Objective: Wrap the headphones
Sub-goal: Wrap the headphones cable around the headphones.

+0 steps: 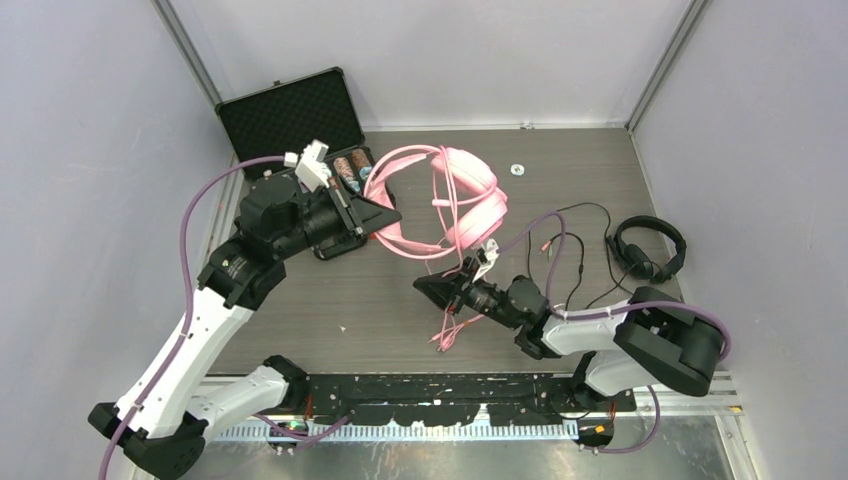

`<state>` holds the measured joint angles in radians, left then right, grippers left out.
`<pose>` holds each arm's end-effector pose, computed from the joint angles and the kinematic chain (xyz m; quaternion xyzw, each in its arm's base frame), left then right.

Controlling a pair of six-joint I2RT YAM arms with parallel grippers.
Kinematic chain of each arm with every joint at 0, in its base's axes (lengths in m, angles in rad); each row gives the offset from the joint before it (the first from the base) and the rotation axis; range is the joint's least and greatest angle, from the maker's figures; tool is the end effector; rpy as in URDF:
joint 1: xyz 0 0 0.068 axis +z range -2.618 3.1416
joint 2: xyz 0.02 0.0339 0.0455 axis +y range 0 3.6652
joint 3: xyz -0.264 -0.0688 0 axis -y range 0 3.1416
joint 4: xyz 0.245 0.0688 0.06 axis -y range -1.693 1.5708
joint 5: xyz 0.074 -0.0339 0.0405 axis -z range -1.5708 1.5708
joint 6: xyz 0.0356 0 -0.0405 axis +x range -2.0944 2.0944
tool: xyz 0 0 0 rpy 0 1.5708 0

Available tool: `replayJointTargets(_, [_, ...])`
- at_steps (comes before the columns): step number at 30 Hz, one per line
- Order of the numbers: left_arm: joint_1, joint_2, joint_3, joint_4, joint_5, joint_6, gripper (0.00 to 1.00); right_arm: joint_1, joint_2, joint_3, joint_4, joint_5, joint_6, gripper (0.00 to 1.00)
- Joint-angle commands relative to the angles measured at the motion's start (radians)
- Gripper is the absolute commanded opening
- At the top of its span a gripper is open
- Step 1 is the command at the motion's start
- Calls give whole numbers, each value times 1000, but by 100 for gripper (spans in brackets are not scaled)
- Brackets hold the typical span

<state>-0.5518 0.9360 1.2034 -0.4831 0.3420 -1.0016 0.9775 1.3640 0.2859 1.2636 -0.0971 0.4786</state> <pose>0.1546 -0.1092 0.4257 -0.0672 0.7722 -0.5276 0.3477 0.1325 0.2027 0.2046 -0.1937 0.6089 0.5346 0.5532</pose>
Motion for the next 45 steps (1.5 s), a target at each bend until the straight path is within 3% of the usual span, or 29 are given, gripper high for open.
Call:
replayJointTargets(1, [28,-34,23,245,44,-98,0,-3,56,4,75,-30,24,19])
replayJointTargets(4, [41,-23,28,289,63,-143,0,-3,140,-18,171,-31,68,20])
replayJointTargets(10, [66,4,60,318,109,-183,0,-2,185,-32,174,-14,61,23])
replayJointTargets(18, [116,38,115,338,208,-227,0,-13,187,-38,175,52,23,12])
replayJointTargets(22, [127,87,118,371,357,-238,0,-125,129,-13,175,-18,98,5])
replayJointTargets(27, [136,136,89,426,554,-222,0,-259,52,38,116,-124,138,5])
replayJointTargets(34, [145,140,140,125,582,31,0,-357,-41,82,47,-174,165,8])
replayJointTargets(42, [147,123,30,378,736,-57,0,-376,-105,97,58,-199,161,9])
replayJointTargets(45, [147,129,23,386,809,-32,0,-389,-157,111,15,-210,130,11])
